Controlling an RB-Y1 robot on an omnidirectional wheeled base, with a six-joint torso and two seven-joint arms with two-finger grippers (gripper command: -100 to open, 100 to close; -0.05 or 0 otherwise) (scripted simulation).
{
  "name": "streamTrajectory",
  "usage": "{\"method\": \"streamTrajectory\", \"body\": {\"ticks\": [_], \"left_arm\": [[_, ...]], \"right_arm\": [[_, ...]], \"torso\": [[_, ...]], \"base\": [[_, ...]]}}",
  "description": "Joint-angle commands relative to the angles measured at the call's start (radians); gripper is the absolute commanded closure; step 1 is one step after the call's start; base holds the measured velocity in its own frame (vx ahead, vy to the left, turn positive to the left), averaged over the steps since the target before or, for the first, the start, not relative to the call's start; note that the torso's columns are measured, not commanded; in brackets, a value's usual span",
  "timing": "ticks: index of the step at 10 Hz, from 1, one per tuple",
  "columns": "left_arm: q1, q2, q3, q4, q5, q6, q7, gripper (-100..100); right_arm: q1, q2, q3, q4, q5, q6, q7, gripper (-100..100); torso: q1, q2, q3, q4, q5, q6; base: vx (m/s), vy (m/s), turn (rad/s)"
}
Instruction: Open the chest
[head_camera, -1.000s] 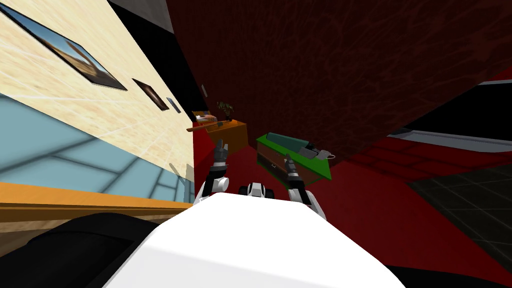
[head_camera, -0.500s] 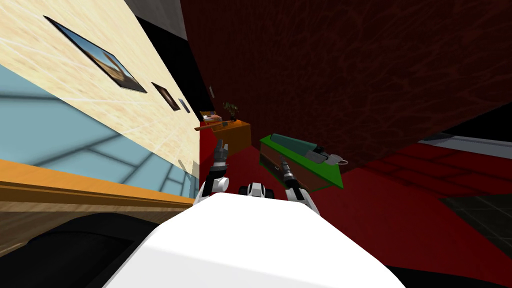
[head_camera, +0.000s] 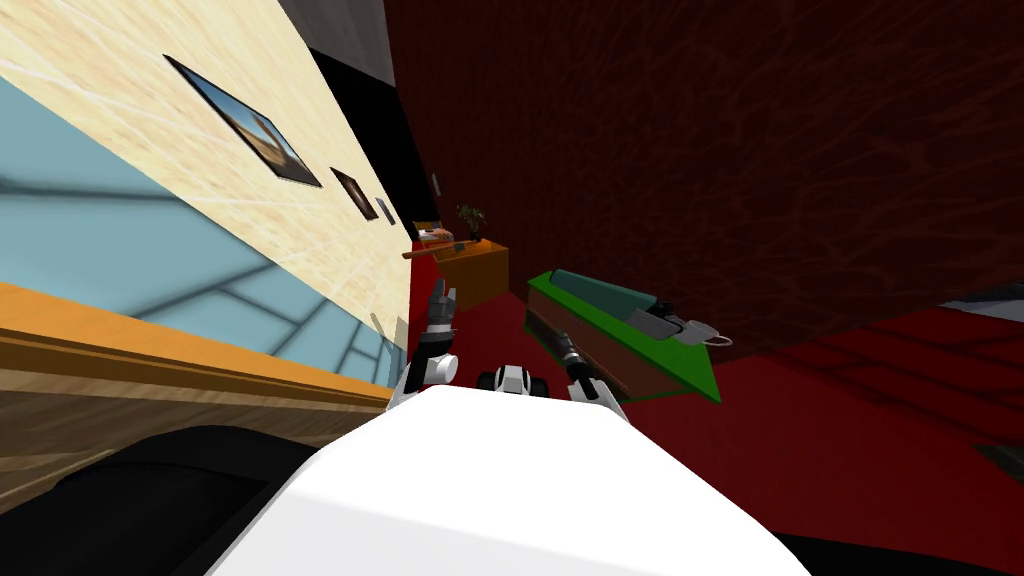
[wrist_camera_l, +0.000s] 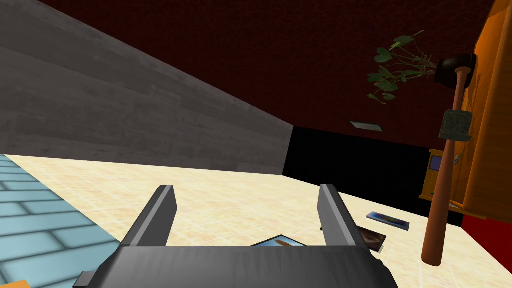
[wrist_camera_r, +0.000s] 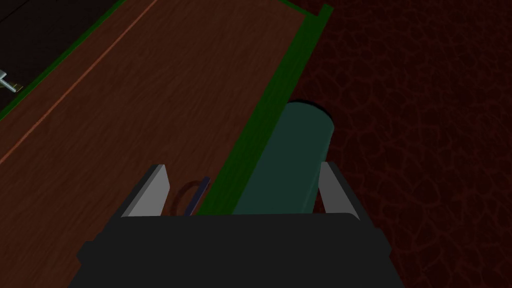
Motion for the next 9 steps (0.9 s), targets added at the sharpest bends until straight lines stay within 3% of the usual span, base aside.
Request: {"method": "streamTrajectory", "body": {"ticks": [1,2,4,5,8,9], "left_arm": [[0.0,0.0,0.0,0.0,0.0,0.0,0.0,0],[0.0,0.0,0.0,0.0,0.0,0.0,0.0,0],[0.0,0.0,0.0,0.0,0.0,0.0,0.0,0],[0.0,0.0,0.0,0.0,0.0,0.0,0.0,0],[0.0,0.0,0.0,0.0,0.0,0.0,0.0,0],[0.0,0.0,0.0,0.0,0.0,0.0,0.0,0]], "right_arm": [[-0.009,-0.011,0.015,0.023,0.02,0.073,-0.003,-100],[-0.022,-0.021,0.042,0.072,0.067,0.101,-0.004,-100],[-0.022,-0.021,0.042,0.083,0.067,0.147,-0.004,-100],[-0.036,-0.031,0.07,0.136,0.115,0.175,-0.006,-100],[-0.036,-0.031,0.07,0.143,0.115,0.222,-0.006,-100],[-0.051,-0.039,0.098,0.196,0.163,0.261,-0.007,-100]], "torso": [[0.0,0.0,-0.001,0.0,0.001,0.001],[0.0,0.0,0.0,0.0,0.0,0.001],[0.001,-0.001,-0.001,0.0,0.001,0.001],[0.0,0.001,0.0,0.0,0.0,0.001],[0.0,0.001,0.0,0.0,0.0,0.001],[0.0,0.002,0.001,0.0,0.0,0.001]], "base": [[0.018,0.011,-0.013],[0.037,0.028,0.186],[0.029,0.019,0.07],[0.043,0.022,0.196],[0.021,0.015,0.037],[0.03,0.015,0.247]]}}
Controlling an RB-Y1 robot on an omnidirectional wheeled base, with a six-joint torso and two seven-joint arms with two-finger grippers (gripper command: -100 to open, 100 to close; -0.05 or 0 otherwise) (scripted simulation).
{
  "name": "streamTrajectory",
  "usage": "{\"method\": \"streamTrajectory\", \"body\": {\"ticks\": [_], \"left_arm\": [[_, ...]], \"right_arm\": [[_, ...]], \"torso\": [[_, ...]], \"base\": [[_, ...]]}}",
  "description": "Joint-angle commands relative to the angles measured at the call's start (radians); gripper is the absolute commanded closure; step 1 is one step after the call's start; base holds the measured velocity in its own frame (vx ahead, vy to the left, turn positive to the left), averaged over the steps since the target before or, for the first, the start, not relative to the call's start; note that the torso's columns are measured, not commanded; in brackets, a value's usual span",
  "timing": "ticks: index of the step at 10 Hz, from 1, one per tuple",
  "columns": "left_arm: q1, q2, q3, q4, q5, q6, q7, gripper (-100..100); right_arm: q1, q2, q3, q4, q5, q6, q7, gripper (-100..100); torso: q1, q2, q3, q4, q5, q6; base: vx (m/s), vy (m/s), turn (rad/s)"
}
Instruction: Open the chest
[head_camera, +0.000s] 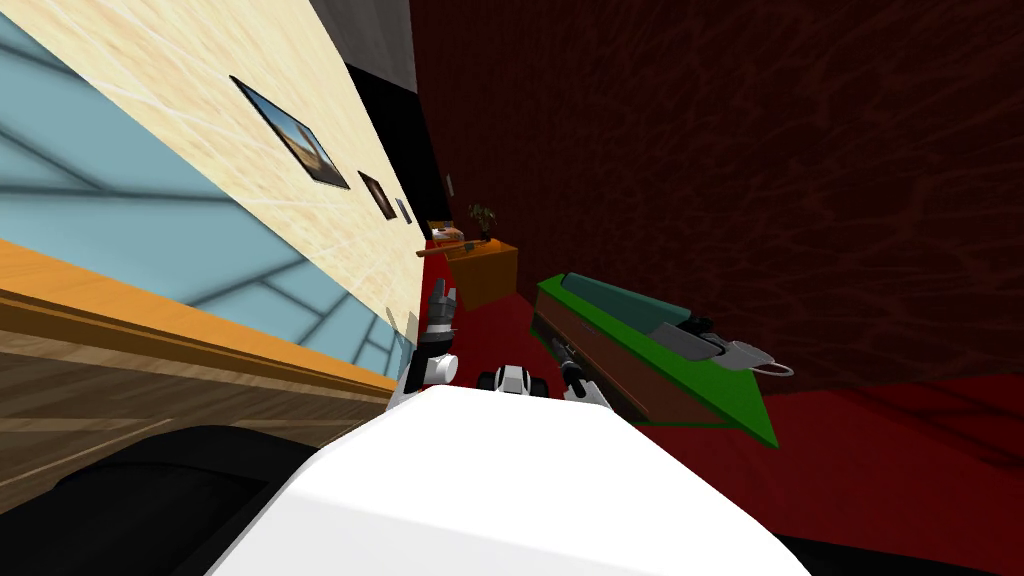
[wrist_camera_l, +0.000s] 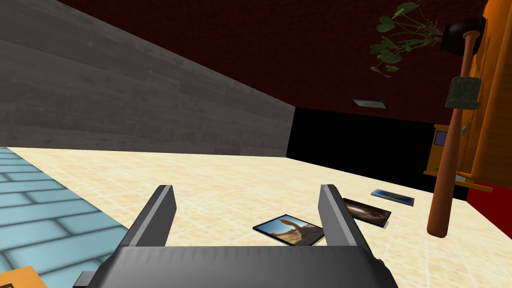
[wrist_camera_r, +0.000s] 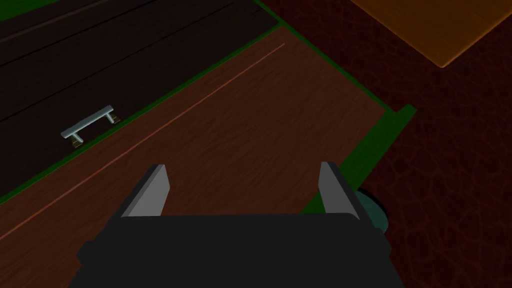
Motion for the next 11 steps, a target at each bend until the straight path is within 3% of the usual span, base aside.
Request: {"method": "streamTrajectory", "body": {"ticks": [1,2,3,5,6,8,9,10,11], "left_arm": [[0.0,0.0,0.0,0.0,0.0,0.0,0.0,0],[0.0,0.0,0.0,0.0,0.0,0.0,0.0,0],[0.0,0.0,0.0,0.0,0.0,0.0,0.0,0],[0.0,0.0,0.0,0.0,0.0,0.0,0.0,0],[0.0,0.0,0.0,0.0,0.0,0.0,0.0,0],[0.0,0.0,0.0,0.0,0.0,0.0,0.0,0],[0.0,0.0,0.0,0.0,0.0,0.0,0.0,0],[0.0,0.0,0.0,0.0,0.0,0.0,0.0,0],[0.0,0.0,0.0,0.0,0.0,0.0,0.0,0]], "right_arm": [[-0.014,-0.012,0.029,0.057,0.046,0.077,-0.002,-100],[-0.014,-0.012,0.029,0.057,0.046,0.086,-0.002,-100],[-0.029,-0.02,0.057,0.113,0.093,0.125,-0.003,-100],[-0.029,-0.02,0.057,0.118,0.093,0.161,-0.003,-100],[-0.044,-0.026,0.085,0.172,0.139,0.19,-0.004,-100],[-0.044,-0.026,0.085,0.179,0.139,0.236,-0.004,-100],[-0.06,-0.032,0.113,0.212,0.179,0.275,-0.005,-100],[-0.06,-0.032,0.113,0.221,0.184,0.309,-0.005,-100],[-0.06,-0.032,0.113,0.24,0.184,0.309,-0.005,-100]], "torso": [[0.001,-0.002,-0.001,0.0,0.0,-0.001],[0.001,-0.003,-0.002,-0.001,0.0,0.0],[0.001,-0.002,-0.001,-0.001,0.0,0.0],[0.001,-0.002,-0.001,-0.001,0.0,0.0],[0.0,-0.001,0.0,0.0,0.0,0.0],[0.001,-0.002,-0.001,-0.001,0.0,0.0],[0.0,-0.001,-0.001,0.0,0.0,0.0],[0.001,-0.001,-0.001,0.0,0.0,-0.001],[0.001,-0.002,-0.001,-0.001,0.0,0.0]], "base": [[0.043,0.016,0.117],[0.023,0.013,-0.035],[0.04,0.026,0.193],[0.029,0.019,0.054],[0.033,0.024,0.17],[0.034,0.012,0.059],[0.023,0.016,0.186],[0.038,0.013,0.111],[0.028,0.006,-0.014]]}}
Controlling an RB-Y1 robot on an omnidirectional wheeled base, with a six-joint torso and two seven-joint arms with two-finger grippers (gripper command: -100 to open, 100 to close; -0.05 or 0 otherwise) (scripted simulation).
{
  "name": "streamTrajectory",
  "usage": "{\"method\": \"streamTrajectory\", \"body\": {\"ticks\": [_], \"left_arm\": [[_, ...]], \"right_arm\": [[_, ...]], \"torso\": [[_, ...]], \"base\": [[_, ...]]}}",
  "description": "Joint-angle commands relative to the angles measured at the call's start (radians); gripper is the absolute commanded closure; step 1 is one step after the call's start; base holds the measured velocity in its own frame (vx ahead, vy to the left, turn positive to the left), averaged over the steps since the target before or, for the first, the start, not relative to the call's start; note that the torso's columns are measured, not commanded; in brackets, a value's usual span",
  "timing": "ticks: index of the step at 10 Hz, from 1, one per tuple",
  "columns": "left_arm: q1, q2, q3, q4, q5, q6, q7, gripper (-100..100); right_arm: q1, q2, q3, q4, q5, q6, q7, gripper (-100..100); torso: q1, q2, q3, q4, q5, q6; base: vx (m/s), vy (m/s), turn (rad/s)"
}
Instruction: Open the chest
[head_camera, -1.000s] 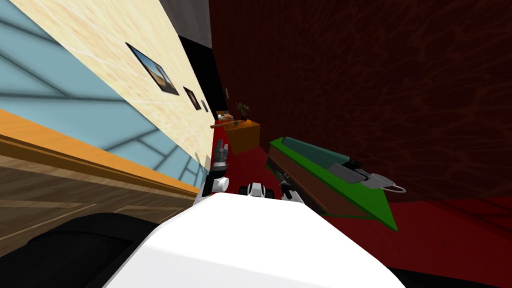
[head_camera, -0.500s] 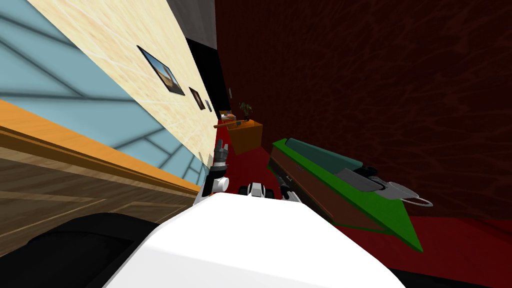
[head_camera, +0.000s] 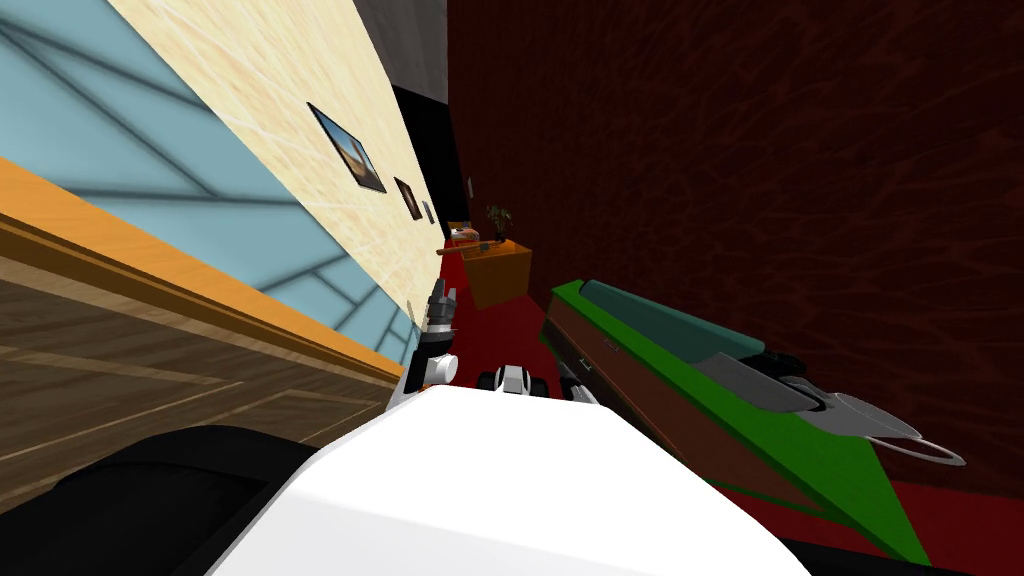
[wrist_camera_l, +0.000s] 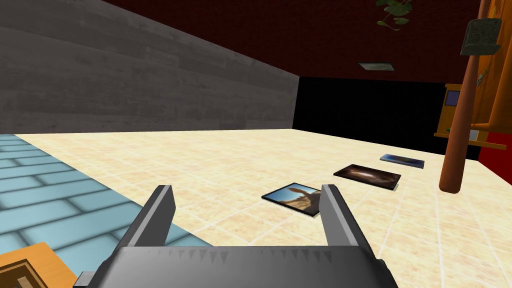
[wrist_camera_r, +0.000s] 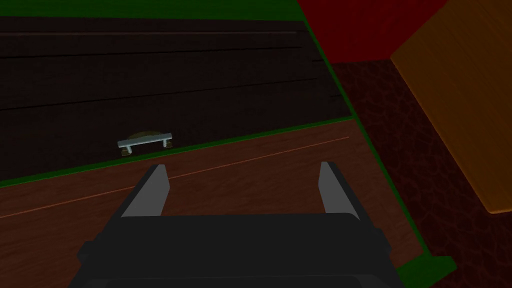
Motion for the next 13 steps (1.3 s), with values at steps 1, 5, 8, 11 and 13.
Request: {"method": "streamTrajectory", "body": {"ticks": [1,5,8,11,13], "left_arm": [[0.0,0.0,0.0,0.0,0.0,0.0,0.0,0],[0.0,0.0,0.0,0.0,0.0,0.0,0.0,0],[0.0,0.0,0.0,0.0,0.0,0.0,0.0,0],[0.0,0.0,0.0,0.0,0.0,0.0,0.0,0],[0.0,0.0,0.0,0.0,0.0,0.0,0.0,0]], "right_arm": [[-0.031,-0.002,0.027,0.08,0.056,0.063,-0.005,-100],[-0.048,-0.006,0.054,0.17,0.098,0.159,-0.005,-100],[-0.082,-0.013,0.107,0.272,0.176,0.256,-0.004,-100],[-0.099,-0.017,0.132,0.329,0.213,0.337,-0.003,-100],[-0.117,-0.02,0.157,0.374,0.247,0.391,-0.002,-100]], "torso": [[-0.001,0.0,0.0,0.0,0.0,0.0],[0.0,0.001,0.0,0.0,0.0,0.0],[0.0,0.0,0.0,0.0,0.0,0.0],[-0.001,0.001,0.001,0.0,0.0,0.0],[0.0,0.001,0.0,0.0,0.0,0.0]], "base": [[0.042,0.014,0.15],[0.038,0.012,0.076],[0.032,0.011,0.113],[0.03,0.005,0.045],[0.033,0.001,0.08]]}}
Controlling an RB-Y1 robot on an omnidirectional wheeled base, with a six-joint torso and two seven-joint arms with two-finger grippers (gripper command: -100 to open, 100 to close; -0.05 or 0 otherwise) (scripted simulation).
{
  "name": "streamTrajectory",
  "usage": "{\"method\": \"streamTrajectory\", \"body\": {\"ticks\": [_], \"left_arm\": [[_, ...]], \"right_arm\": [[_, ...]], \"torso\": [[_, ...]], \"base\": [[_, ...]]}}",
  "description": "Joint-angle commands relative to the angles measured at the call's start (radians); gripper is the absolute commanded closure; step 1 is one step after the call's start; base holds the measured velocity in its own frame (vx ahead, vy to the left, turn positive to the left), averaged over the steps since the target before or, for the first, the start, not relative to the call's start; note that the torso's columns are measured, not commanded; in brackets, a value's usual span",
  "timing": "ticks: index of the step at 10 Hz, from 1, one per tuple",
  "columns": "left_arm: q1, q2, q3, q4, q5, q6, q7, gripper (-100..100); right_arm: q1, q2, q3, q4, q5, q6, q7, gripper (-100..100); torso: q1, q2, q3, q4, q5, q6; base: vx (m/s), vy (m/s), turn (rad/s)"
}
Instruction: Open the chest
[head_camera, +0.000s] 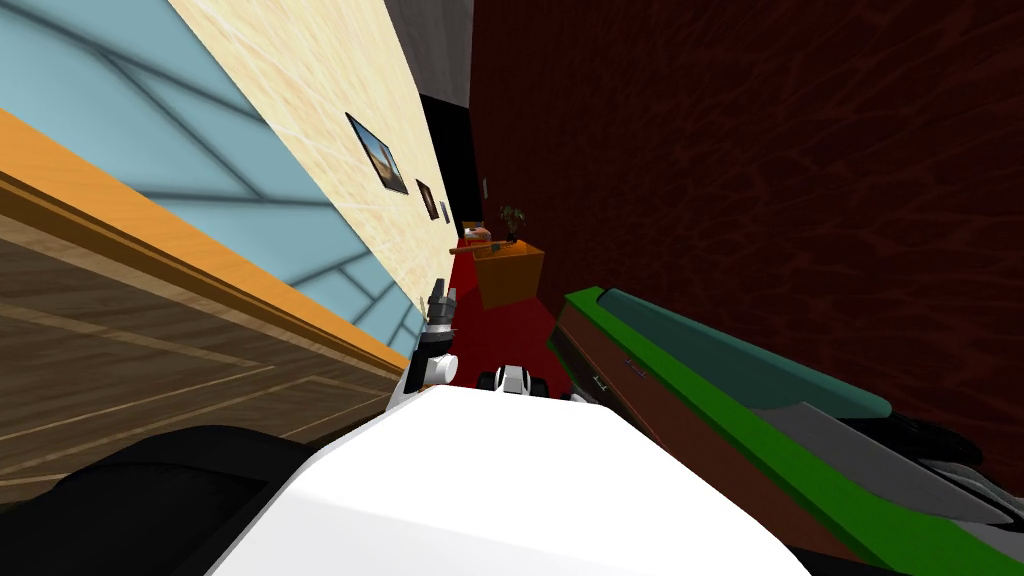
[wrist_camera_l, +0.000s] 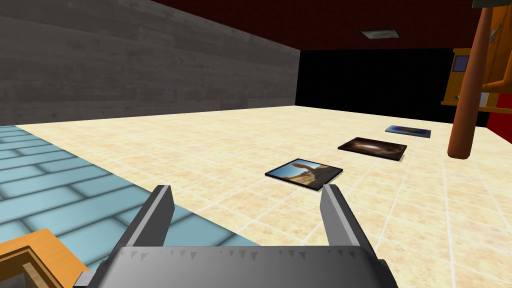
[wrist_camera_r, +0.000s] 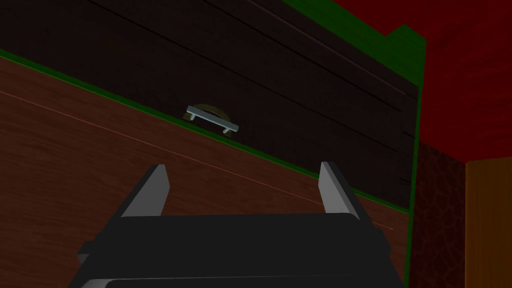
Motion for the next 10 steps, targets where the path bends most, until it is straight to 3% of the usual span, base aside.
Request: {"method": "streamTrajectory", "body": {"ticks": [1,4,6,7,8,9,10], "left_arm": [[0.0,0.0,0.0,0.0,0.0,0.0,0.0,0],[0.0,0.0,0.0,0.0,0.0,0.0,0.0,0],[0.0,0.0,0.0,0.0,0.0,0.0,0.0,0],[0.0,0.0,0.0,0.0,0.0,0.0,0.0,0],[0.0,0.0,0.0,0.0,0.0,0.0,0.0,0],[0.0,0.0,0.0,0.0,0.0,0.0,0.0,0],[0.0,0.0,0.0,0.0,0.0,0.0,0.0,0]], "right_arm": [[-0.025,-0.001,0.028,0.073,0.039,0.081,0.001,-100],[-0.06,-0.007,0.076,0.164,0.103,0.166,0.003,-100],[-0.06,-0.007,0.076,0.178,0.103,0.202,0.003,-100],[-0.077,-0.01,0.098,0.228,0.132,0.24,0.005,-100],[-0.077,-0.01,0.098,0.228,0.132,0.258,0.005,-100],[-0.094,-0.013,0.12,0.276,0.159,0.288,0.006,-100],[-0.094,-0.013,0.12,0.276,0.159,0.311,0.006,-100]], "torso": [[0.0,-0.001,-0.001,0.0,0.0,0.0],[0.0,0.0,0.0,0.0,0.0,0.0],[0.0,0.0,0.0,0.0,0.0,0.0],[0.0,0.001,0.0,0.0,0.0,0.0],[0.0,0.0,0.0,0.0,0.0,0.0],[0.0,0.0,0.0,0.0,0.0,0.0],[0.0,-0.001,0.0,0.0,0.0,0.0]], "base": [[0.033,0.0,0.04],[0.03,0.003,0.051],[0.02,0.0,0.014],[0.013,0.0,0.049],[0.019,-0.001,0.028],[0.026,-0.004,0.038],[0.024,-0.003,0.019]]}}
